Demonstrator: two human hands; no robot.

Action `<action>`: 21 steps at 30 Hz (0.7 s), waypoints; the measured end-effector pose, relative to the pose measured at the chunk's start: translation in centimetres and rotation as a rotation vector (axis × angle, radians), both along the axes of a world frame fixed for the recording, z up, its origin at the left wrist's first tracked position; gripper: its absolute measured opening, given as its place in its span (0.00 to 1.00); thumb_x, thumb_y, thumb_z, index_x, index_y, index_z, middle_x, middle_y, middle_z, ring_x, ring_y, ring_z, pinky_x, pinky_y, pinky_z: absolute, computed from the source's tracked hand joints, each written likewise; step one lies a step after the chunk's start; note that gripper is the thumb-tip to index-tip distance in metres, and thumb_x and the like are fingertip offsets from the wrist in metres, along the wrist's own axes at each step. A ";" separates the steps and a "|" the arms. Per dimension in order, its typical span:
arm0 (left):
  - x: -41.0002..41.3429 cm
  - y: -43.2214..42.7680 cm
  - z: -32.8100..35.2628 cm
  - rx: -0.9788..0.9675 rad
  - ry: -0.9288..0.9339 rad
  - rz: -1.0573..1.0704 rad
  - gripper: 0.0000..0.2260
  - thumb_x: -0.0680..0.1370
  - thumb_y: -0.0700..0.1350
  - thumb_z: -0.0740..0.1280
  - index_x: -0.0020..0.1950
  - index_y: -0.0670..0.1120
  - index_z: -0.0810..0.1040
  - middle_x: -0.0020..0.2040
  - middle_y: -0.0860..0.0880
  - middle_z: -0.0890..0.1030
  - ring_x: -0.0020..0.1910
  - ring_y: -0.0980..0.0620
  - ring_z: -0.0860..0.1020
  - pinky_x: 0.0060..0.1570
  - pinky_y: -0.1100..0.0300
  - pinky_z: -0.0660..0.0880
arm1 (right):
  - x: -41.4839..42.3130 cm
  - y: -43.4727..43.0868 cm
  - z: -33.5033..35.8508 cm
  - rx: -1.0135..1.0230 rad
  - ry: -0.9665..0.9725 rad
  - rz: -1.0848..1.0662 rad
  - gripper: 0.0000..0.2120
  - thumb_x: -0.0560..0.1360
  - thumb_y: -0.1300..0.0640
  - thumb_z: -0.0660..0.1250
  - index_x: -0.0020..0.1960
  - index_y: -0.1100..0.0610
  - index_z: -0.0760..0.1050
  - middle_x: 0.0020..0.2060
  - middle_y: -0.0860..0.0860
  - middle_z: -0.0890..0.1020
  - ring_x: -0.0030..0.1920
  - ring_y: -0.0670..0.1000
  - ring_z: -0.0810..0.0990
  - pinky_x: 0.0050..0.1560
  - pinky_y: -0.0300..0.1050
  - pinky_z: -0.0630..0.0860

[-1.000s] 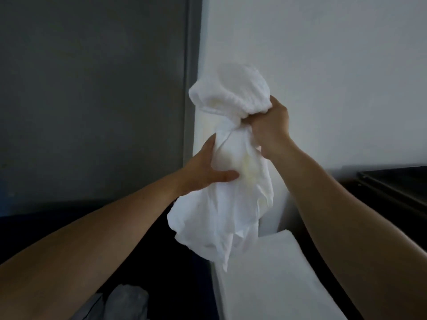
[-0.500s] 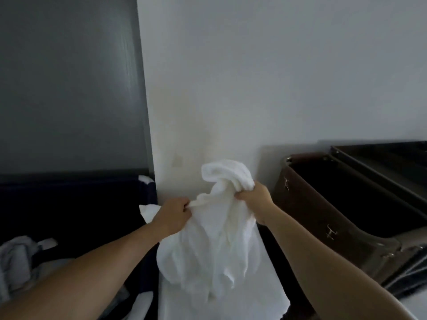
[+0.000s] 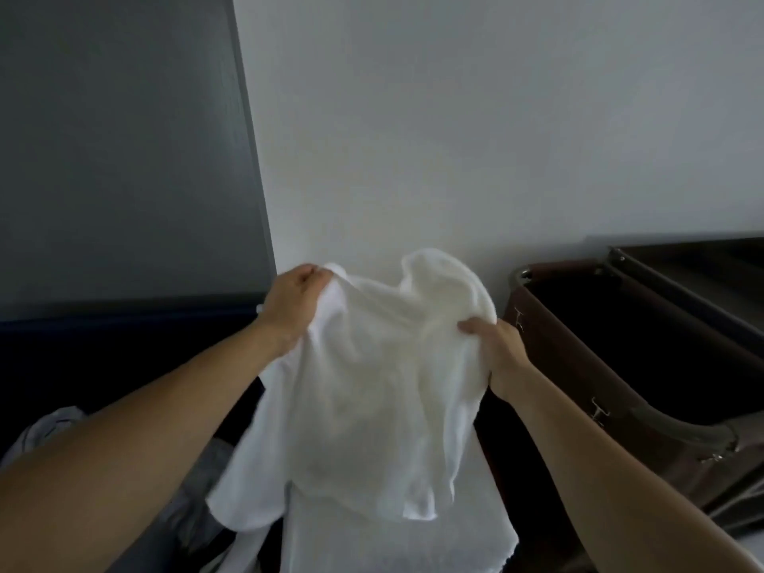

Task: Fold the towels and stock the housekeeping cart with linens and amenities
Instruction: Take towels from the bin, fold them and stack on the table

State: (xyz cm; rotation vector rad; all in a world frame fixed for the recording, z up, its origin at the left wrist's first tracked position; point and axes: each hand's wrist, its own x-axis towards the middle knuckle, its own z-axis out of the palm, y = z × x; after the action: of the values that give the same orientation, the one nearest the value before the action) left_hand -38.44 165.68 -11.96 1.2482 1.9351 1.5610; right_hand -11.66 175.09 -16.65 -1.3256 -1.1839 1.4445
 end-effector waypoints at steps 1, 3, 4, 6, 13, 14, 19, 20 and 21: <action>-0.5 0.4 1.1 0.011 0.025 -0.007 0.16 0.77 0.54 0.63 0.41 0.41 0.77 0.33 0.52 0.74 0.32 0.56 0.71 0.36 0.56 0.68 | 0.0 0.0 1.3 -0.012 0.062 0.019 0.16 0.64 0.56 0.75 0.51 0.57 0.82 0.44 0.58 0.86 0.43 0.60 0.85 0.40 0.51 0.82; -0.6 0.6 2.3 -0.075 0.090 -0.106 0.14 0.75 0.57 0.63 0.36 0.49 0.76 0.31 0.57 0.76 0.28 0.60 0.72 0.33 0.59 0.69 | -0.1 -0.2 3.7 -0.002 0.110 0.097 0.22 0.63 0.53 0.74 0.56 0.57 0.80 0.48 0.58 0.86 0.49 0.63 0.84 0.50 0.59 0.82; -0.4 0.6 2.3 -0.144 0.109 -0.169 0.13 0.75 0.57 0.64 0.36 0.51 0.77 0.32 0.57 0.78 0.30 0.60 0.75 0.33 0.59 0.71 | -0.2 -0.4 4.8 0.025 0.104 0.132 0.23 0.64 0.52 0.73 0.57 0.58 0.80 0.49 0.59 0.85 0.50 0.63 0.84 0.52 0.62 0.81; 0.2 0.7 1.4 -0.252 0.109 -0.254 0.10 0.76 0.54 0.66 0.40 0.50 0.77 0.38 0.53 0.80 0.35 0.54 0.77 0.32 0.61 0.73 | -0.5 -0.5 6.5 0.086 0.074 0.175 0.20 0.68 0.53 0.71 0.57 0.59 0.80 0.50 0.59 0.85 0.50 0.63 0.84 0.52 0.62 0.81; 3.9 -1.4 -1.7 -0.293 -0.052 -0.485 0.07 0.81 0.51 0.62 0.51 0.51 0.79 0.44 0.50 0.81 0.40 0.51 0.78 0.39 0.57 0.75 | -3.8 -1.5 7.8 0.188 -0.123 0.138 0.15 0.77 0.48 0.69 0.58 0.58 0.80 0.49 0.56 0.85 0.49 0.57 0.84 0.55 0.55 0.81; 4.5 -1.4 -1.7 -0.265 -0.047 -0.472 0.08 0.82 0.48 0.61 0.50 0.50 0.80 0.40 0.49 0.79 0.36 0.51 0.75 0.37 0.57 0.73 | -4.3 -1.8 7.4 0.185 -0.185 0.115 0.18 0.78 0.46 0.67 0.59 0.59 0.79 0.49 0.56 0.84 0.50 0.57 0.83 0.57 0.55 0.79; 4.8 -1.4 -1.7 -0.273 -0.080 -0.625 0.26 0.77 0.59 0.68 0.71 0.54 0.65 0.48 0.50 0.81 0.40 0.55 0.79 0.39 0.63 0.73 | -5.6 -2.6 7.3 0.033 -0.102 0.019 0.24 0.78 0.38 0.63 0.61 0.56 0.72 0.48 0.53 0.79 0.49 0.55 0.80 0.56 0.55 0.78; 4.8 -1.4 -2.4 -0.302 -0.018 -0.670 0.37 0.72 0.62 0.72 0.75 0.58 0.57 0.56 0.52 0.79 0.49 0.57 0.79 0.45 0.64 0.74 | -5.7 -2.6 7.9 0.014 -0.076 0.000 0.22 0.77 0.36 0.63 0.59 0.54 0.70 0.46 0.52 0.78 0.47 0.55 0.79 0.54 0.55 0.79; 5.0 -1.5 -3.1 -0.319 0.041 -0.694 0.47 0.67 0.64 0.76 0.77 0.63 0.49 0.63 0.54 0.74 0.58 0.57 0.76 0.51 0.64 0.75 | -5.8 -2.5 8.7 0.009 -0.048 -0.022 0.21 0.77 0.36 0.62 0.57 0.52 0.69 0.45 0.52 0.77 0.46 0.54 0.79 0.53 0.55 0.79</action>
State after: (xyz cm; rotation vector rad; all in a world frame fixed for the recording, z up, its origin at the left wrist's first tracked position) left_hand -33.43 164.23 -15.04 1.5739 1.4492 0.8480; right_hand -17.46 172.55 -7.98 -1.3705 -1.2018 1.3968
